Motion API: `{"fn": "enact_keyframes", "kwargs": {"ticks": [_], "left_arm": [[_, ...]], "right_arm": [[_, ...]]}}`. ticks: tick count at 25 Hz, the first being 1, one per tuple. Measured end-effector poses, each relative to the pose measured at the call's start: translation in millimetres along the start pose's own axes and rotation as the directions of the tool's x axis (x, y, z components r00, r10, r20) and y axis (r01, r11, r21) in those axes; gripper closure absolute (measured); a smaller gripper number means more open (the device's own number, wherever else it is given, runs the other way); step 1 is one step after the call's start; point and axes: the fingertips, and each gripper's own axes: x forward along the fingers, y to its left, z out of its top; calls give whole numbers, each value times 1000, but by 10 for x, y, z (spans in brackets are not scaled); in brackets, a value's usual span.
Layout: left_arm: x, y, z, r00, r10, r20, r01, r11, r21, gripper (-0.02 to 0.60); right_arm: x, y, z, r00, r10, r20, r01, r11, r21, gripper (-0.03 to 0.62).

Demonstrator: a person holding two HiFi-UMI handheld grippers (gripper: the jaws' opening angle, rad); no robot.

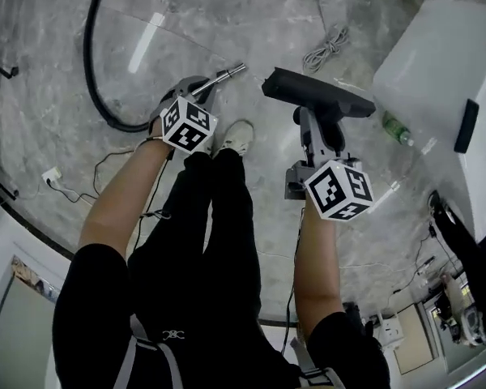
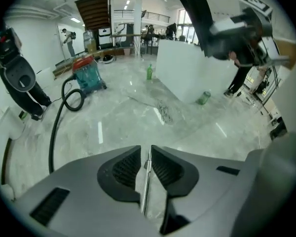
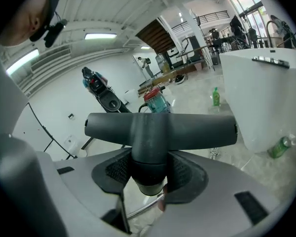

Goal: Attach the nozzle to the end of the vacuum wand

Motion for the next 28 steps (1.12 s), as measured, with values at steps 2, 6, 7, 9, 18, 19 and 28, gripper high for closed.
{"fn": "enact_keyframes", "kwargs": {"ticks": [2,6,7,9,18,19,28], "left_arm": [[766,-30,-542,996,-18,-84,22,999,47,453],[2042,-162,-1611,963,-60,-262,79,995,62,379],[2289,-157,-1818,956,-60,-287,81,995,63,377],[2710,-93,-2125,948,-48,-315,74,995,69,377],[3382,-38,-2734,889,-54,-456,115,988,107,384],[3337,-32,-2707,888,-59,-456,114,989,94,403],[1925,-336,-1476,978,-147,-145,165,979,121,403]], "right_arm": [[409,-284,-379,1000,25,-5,-25,1000,-11,401],[1162,-839,-1163,997,59,-59,-59,998,11,401],[1324,-945,-1335,996,63,-67,-62,998,10,401],[1612,-1099,-1613,995,71,-73,-70,997,14,401],[2180,-1260,-2096,988,111,-108,-105,993,63,401],[2174,-1253,-2078,988,109,-112,-102,992,69,401],[1664,-879,-1352,990,138,-39,-129,975,179,401]]}}
